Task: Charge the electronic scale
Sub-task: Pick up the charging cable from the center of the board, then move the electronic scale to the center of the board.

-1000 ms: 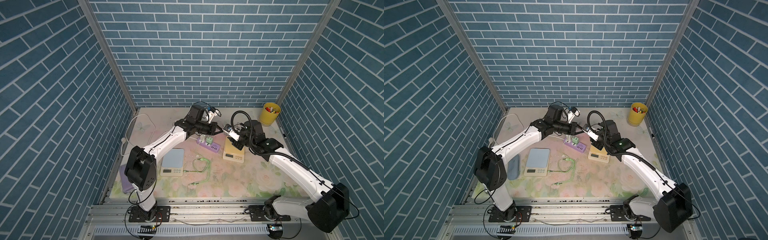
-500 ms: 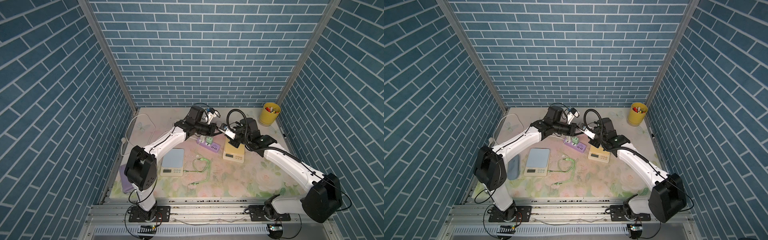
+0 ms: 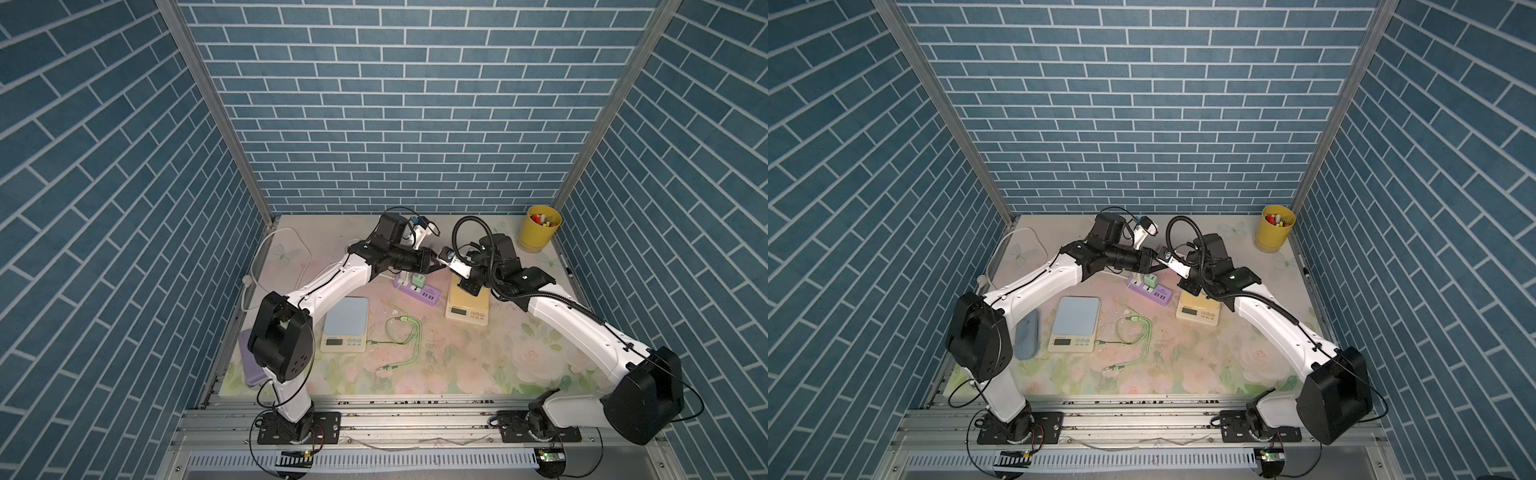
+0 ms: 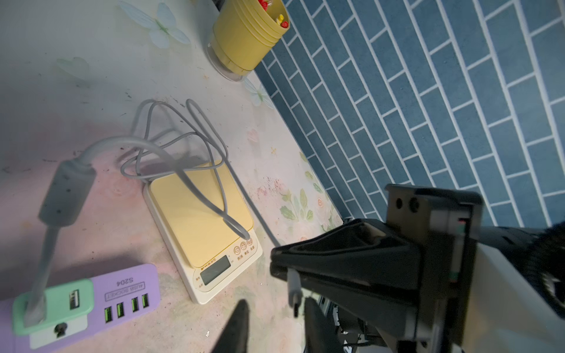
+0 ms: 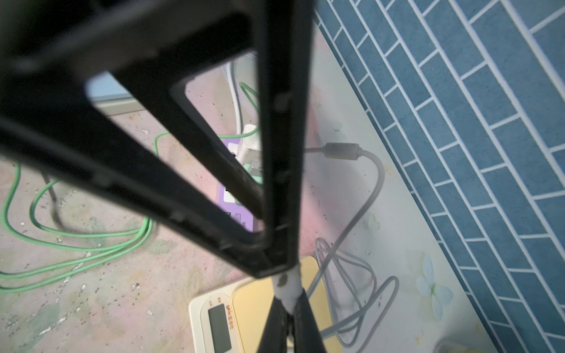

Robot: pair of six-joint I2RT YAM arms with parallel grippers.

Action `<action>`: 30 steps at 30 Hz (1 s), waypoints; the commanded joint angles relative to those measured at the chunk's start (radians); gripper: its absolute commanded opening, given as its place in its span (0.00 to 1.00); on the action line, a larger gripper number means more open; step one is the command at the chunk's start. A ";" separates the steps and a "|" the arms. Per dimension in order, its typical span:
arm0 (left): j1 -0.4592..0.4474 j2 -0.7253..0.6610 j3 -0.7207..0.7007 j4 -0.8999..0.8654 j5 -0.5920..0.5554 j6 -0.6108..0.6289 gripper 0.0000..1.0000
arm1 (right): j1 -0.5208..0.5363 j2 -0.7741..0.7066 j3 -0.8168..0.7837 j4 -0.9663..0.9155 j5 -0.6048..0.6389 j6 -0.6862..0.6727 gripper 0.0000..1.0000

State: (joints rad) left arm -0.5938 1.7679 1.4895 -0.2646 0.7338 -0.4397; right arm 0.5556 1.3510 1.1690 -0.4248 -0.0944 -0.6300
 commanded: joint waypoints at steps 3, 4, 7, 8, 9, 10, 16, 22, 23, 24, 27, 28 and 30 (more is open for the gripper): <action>0.004 -0.068 -0.031 -0.092 -0.116 0.105 0.47 | -0.116 0.027 0.143 -0.328 0.249 0.054 0.00; 0.004 -0.065 -0.035 -0.099 -0.123 0.112 0.47 | -0.153 0.032 0.159 -0.368 0.318 0.075 0.00; 0.002 -0.055 -0.054 -0.100 -0.125 0.117 0.47 | -0.230 0.052 0.180 -0.444 0.540 0.089 0.00; 0.000 -0.052 -0.063 -0.097 -0.124 0.118 0.47 | -0.245 0.064 0.186 -0.471 0.583 0.086 0.00; -0.003 -0.052 -0.076 -0.091 -0.122 0.122 0.47 | -0.253 0.077 0.185 -0.497 0.620 0.086 0.00; -0.010 -0.056 -0.089 -0.085 -0.127 0.126 0.47 | -0.255 0.091 0.177 -0.518 0.639 0.088 0.00; -0.055 -0.068 -0.198 -0.026 -0.159 0.121 0.47 | -0.235 0.219 0.072 -0.600 0.494 0.173 0.00; -0.105 -0.033 -0.263 0.033 -0.182 0.121 0.47 | -0.233 0.378 0.023 -0.608 0.463 0.253 0.00; -0.113 -0.022 -0.265 0.037 -0.187 0.124 0.47 | -0.233 0.395 0.022 -0.610 0.456 0.257 0.00; -0.122 -0.007 -0.263 0.042 -0.197 0.123 0.47 | -0.232 0.412 0.021 -0.614 0.449 0.265 0.00; -0.153 0.027 -0.267 0.077 -0.233 0.117 0.47 | -0.232 0.417 0.014 -0.615 0.417 0.288 0.00; -0.165 0.037 -0.268 0.092 -0.250 0.114 0.47 | -0.230 0.408 0.007 -0.610 0.401 0.289 0.00; -0.187 0.059 -0.270 0.124 -0.283 0.111 0.47 | -0.230 0.395 0.005 -0.605 0.379 0.308 0.00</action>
State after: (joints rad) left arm -0.7517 1.7935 1.2308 -0.2005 0.5095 -0.3321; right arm 0.3225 1.7725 1.1866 -0.9928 0.3344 -0.3943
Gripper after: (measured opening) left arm 0.473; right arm 0.066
